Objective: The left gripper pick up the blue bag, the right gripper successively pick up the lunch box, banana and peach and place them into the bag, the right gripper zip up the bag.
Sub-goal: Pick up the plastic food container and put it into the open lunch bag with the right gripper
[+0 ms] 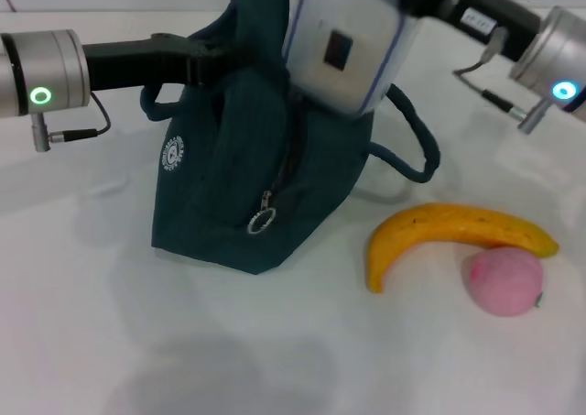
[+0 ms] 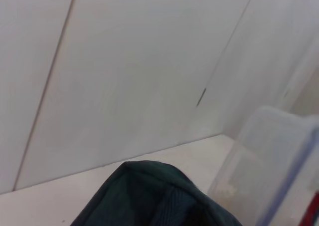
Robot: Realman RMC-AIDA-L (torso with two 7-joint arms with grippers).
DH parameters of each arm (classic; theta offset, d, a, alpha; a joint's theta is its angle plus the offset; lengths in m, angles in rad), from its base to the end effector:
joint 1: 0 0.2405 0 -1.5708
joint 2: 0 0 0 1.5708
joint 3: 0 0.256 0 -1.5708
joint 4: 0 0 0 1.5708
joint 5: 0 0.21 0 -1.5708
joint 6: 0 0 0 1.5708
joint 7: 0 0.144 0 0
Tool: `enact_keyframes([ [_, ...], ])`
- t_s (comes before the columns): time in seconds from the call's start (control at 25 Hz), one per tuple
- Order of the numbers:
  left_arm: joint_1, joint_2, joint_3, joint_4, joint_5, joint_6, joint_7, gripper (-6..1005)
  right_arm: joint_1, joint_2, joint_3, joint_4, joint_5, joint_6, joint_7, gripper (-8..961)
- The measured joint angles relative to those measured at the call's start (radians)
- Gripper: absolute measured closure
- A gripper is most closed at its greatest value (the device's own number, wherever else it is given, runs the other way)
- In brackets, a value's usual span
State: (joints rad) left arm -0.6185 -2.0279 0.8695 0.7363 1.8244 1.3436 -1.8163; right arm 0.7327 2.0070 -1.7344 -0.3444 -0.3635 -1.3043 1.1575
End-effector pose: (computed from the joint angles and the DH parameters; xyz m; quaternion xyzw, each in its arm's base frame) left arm -0.2188 0.3915 0.0239 -0.8927 -0.3288 -0.2629 0.1609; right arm 0.1438 0.3919 -0.0223 -0.8135 0.2209 0.5164 0.1505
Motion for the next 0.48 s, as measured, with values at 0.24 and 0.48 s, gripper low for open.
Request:
enact_keyframes([
  [0.24,0.024,0.001,-0.003,0.001,-0.081,0.060,0.041,961,-0.015,-0.007,0.067,0.003,0.001,-0.025,0.018,862],
  [0.48,0.028,0.006,-0.002,0.000,-0.093,0.066,0.048,961,-0.005,0.004,0.120,-0.004,0.007,-0.026,0.035,863],
])
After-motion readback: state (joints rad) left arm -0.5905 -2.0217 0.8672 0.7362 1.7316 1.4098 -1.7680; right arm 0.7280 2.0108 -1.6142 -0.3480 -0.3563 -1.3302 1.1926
